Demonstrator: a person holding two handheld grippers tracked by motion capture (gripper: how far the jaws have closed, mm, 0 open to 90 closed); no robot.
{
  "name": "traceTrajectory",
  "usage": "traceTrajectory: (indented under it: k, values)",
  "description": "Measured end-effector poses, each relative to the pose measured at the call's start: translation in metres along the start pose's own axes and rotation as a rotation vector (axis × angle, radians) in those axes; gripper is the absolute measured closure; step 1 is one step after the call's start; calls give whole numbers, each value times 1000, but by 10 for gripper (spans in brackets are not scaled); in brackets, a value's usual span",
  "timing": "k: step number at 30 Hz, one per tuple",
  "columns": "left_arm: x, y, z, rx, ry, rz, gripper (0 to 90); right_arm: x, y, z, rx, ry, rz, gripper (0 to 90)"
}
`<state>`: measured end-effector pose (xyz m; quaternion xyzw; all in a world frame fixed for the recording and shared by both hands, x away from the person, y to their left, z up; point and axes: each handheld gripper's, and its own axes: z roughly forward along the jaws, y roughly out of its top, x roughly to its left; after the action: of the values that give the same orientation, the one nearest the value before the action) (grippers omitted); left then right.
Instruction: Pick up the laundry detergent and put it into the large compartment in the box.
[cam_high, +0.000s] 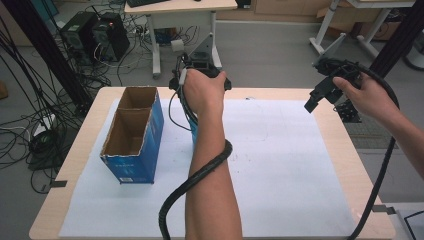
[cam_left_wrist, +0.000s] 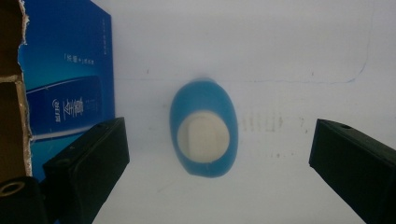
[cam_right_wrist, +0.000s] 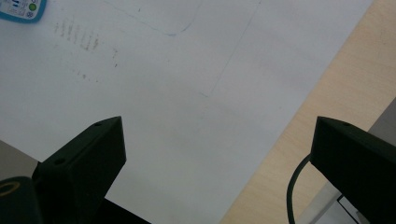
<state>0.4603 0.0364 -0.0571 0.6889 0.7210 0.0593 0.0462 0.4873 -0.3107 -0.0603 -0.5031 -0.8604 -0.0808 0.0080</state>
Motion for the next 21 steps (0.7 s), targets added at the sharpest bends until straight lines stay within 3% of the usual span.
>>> traceTrajectory:
  k: [10, 21]
  values:
    - [-1, 5, 22, 28, -9, -4, 52, -4, -1, 0, -4, 0, 2, 37]
    - [-4, 6, 35, 45, -2, 8, 61, -5, -7, -4, -8, -1, 4, 37]
